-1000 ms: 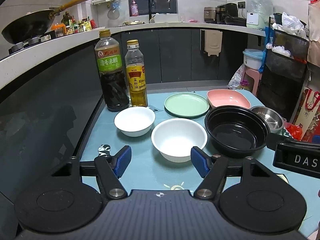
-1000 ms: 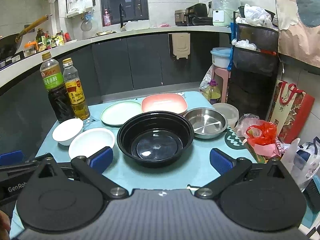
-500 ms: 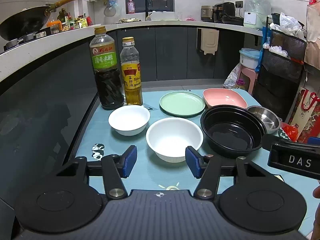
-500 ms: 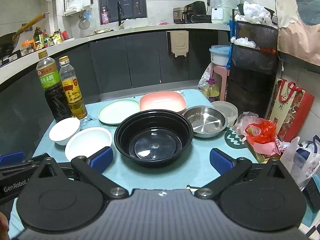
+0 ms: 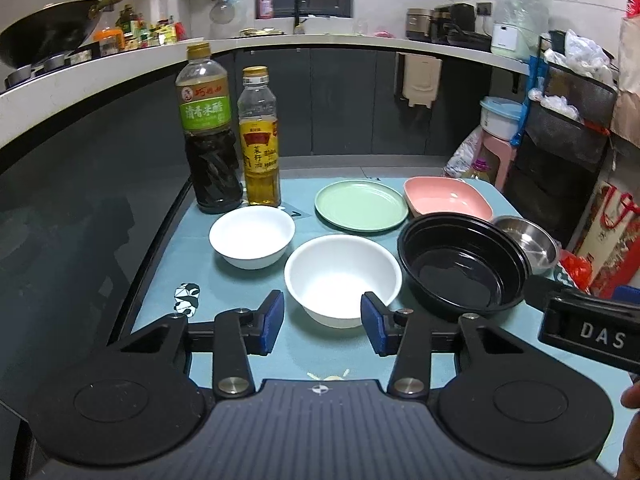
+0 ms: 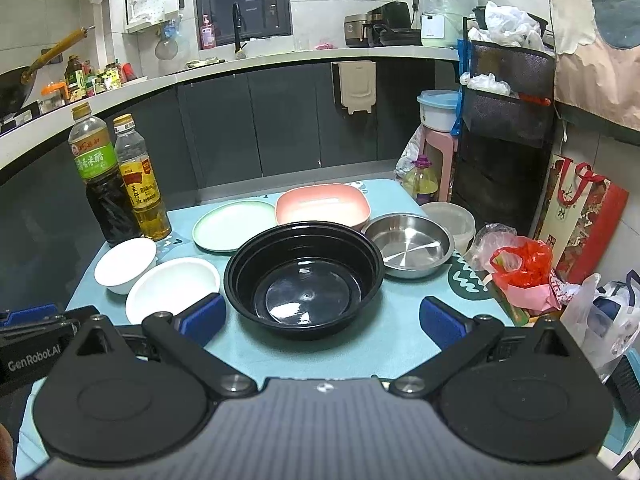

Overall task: Organize plates and bowls
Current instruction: 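Move the left gripper toward the large black bowl, then close the left gripper on the rim of the black bowl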

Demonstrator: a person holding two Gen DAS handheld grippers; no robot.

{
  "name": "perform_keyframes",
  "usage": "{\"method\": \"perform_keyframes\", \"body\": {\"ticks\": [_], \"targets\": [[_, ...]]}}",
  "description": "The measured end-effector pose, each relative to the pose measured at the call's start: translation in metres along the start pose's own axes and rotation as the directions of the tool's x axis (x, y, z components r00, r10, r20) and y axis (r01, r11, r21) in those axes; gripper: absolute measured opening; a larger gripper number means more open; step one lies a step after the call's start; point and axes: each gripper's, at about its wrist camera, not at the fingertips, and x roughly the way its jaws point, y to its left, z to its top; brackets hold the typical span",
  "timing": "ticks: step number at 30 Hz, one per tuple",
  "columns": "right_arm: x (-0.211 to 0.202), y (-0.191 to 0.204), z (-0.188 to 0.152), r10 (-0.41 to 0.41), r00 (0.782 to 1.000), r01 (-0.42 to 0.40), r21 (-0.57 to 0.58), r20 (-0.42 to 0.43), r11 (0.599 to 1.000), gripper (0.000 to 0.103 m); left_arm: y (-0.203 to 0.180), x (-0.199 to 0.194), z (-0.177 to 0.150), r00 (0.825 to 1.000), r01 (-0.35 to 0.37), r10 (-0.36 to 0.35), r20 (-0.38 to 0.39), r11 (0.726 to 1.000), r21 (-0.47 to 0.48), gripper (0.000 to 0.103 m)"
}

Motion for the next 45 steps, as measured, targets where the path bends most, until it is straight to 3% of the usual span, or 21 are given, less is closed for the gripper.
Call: {"method": "perform_keyframes", "body": {"ticks": [9,26,30,33,38,41,45], "targets": [[0.005,-0.007,0.000,0.000,1.000,0.000,0.018,-0.010,1.000,0.069,0.009,0.003,0.001,0.995,-0.078,0.083,0.062,0.995,-0.066,0.040],[0.018,-0.023,-0.001,-0.011,0.999,0.013,0.059,-0.035,0.998,0.069,-0.011,0.025,0.006,0.999,-0.011,0.010,-0.036,0.999,-0.032,0.042],[0.024,-0.031,0.001,-0.018,0.999,0.021,0.077,-0.049,0.997,0.069,-0.015,0.031,0.015,0.994,0.054,-0.060,-0.086,0.996,-0.070,0.045],[0.030,-0.042,0.006,-0.007,0.998,0.015,0.107,-0.069,0.994,0.069,-0.019,0.041,0.027,0.973,0.167,-0.185,-0.141,0.977,-0.130,0.047],[0.044,-0.062,0.016,0.071,0.987,-0.040,0.205,-0.147,0.978,0.069,-0.035,0.063,0.037,0.907,0.294,-0.346,-0.239,0.928,-0.229,0.046],[0.055,-0.066,0.016,0.090,0.979,-0.048,0.224,-0.181,0.973,0.066,-0.050,0.076,0.035,0.884,0.308,-0.371,-0.285,0.920,-0.244,0.047],[0.069,-0.071,0.015,0.117,0.969,-0.057,0.263,-0.218,0.963,0.060,-0.059,0.096,0.029,0.869,0.284,-0.363,-0.337,0.923,-0.261,0.047]]}}
